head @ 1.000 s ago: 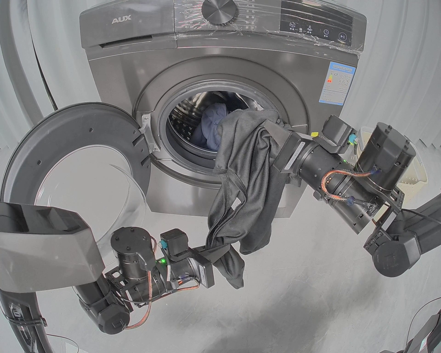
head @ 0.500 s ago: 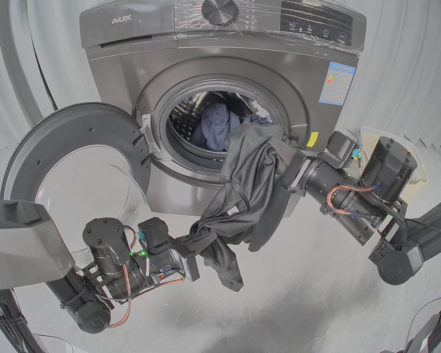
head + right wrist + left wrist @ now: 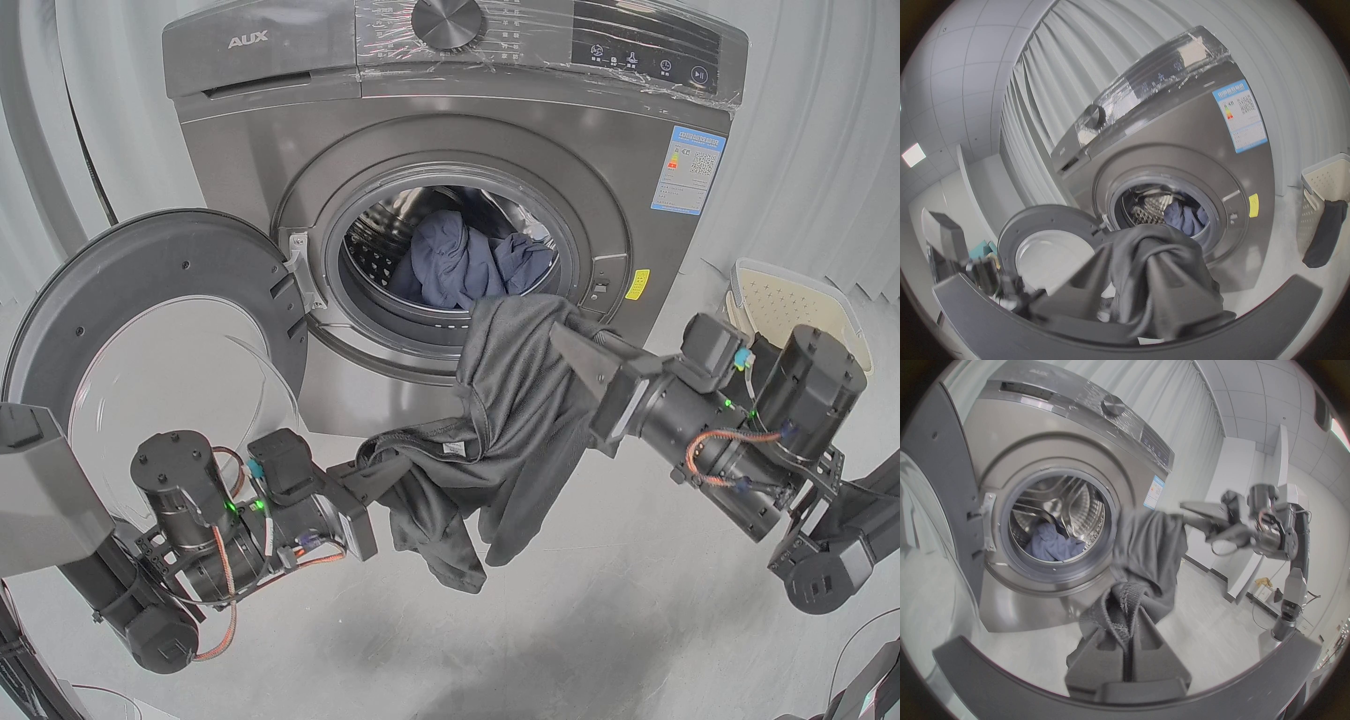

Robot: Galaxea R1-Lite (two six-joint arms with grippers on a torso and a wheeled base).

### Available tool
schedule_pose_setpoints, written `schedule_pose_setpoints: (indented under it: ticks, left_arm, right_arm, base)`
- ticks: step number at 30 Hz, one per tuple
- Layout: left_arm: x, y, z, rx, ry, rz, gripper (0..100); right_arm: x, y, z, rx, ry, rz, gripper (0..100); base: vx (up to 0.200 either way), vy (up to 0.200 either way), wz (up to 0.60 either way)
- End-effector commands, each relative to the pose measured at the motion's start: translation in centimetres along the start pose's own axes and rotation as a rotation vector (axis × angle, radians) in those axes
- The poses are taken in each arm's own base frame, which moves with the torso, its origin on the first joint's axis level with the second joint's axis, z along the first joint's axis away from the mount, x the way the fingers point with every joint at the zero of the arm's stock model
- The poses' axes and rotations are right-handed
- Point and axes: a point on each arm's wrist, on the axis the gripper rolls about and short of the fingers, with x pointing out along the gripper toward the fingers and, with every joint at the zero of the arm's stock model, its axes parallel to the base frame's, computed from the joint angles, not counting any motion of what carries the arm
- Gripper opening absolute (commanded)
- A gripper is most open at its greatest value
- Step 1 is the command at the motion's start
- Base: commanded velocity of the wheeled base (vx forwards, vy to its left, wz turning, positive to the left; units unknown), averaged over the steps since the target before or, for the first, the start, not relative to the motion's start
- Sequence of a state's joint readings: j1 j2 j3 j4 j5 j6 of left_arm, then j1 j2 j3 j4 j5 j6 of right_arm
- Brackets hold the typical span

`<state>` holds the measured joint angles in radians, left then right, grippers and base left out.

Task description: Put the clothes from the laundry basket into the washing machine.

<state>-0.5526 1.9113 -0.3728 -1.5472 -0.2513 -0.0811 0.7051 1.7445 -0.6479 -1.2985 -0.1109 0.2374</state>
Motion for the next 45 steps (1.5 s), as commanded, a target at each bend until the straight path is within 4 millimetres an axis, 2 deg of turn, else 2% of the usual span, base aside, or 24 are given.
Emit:
schedule_pose_setpoints:
  ticks: [1,2,4,8,16,22,26,36,40,45]
  left_arm:
    - [-0.7,2.0,2.9,0.029,-0.113,0.063,0]
    - [-0.7,2.5,3.4,0.036,-0.131,0.074,0]
    - [-0.6,2.5,3.7,0.04,-0.144,0.069,0]
    - [-0.3,2.1,4.0,0.051,-0.16,0.049,0]
    - [-1.3,0.1,5.5,0.072,-0.197,-0.091,0]
    - [-3.7,-1.4,7.2,0.097,-0.24,-0.231,0]
    - [-4.3,-1.6,7.7,0.104,-0.258,-0.25,0]
    - [-3.9,-1.1,7.8,0.102,-0.26,-0.22,0]
    - [-3.9,-1.1,8.0,0.105,-0.269,-0.221,0]
    - [-3.8,-1.1,8.2,0.11,-0.28,-0.223,0]
  right_arm:
    - [-3.2,-0.4,-1.2,-0.043,0.1,0.021,100]
    - [-4.4,-0.7,-2.4,-0.074,0.169,0.055,100]
    - [-5.3,-1.0,-3.5,-0.094,0.231,0.081,100]
    - [-6.1,-1.1,-5.2,-0.115,0.312,0.125,100]
    - [-3.6,-1.1,-6.5,-0.117,0.316,0.123,100]
    - [-0.8,-1.5,-7.5,-0.116,0.275,0.105,100]
    - [0.2,-2.0,-8.4,-0.119,0.279,0.084,100]
    - [0.6,-5.0,-10.4,-0.123,0.343,0.004,100]
    - [0.3,-5.2,-11.2,-0.122,0.375,0.001,100]
    - [0.5,-5.3,-13.7,-0.123,0.415,0.011,100]
  base:
    - [0.0,0.0,0.0]
    - [0.0,0.0,0.0]
    - [0.0,0.0,0.0]
    - [0.0,0.0,0.0]
    - [0.0,0.0,0.0]
    - [0.0,0.0,0.0]
    - [0.0,0.0,0.0]
    - [0.0,0.0,0.0]
    - [0.0,0.0,0.0]
    - [0.0,0.0,0.0]
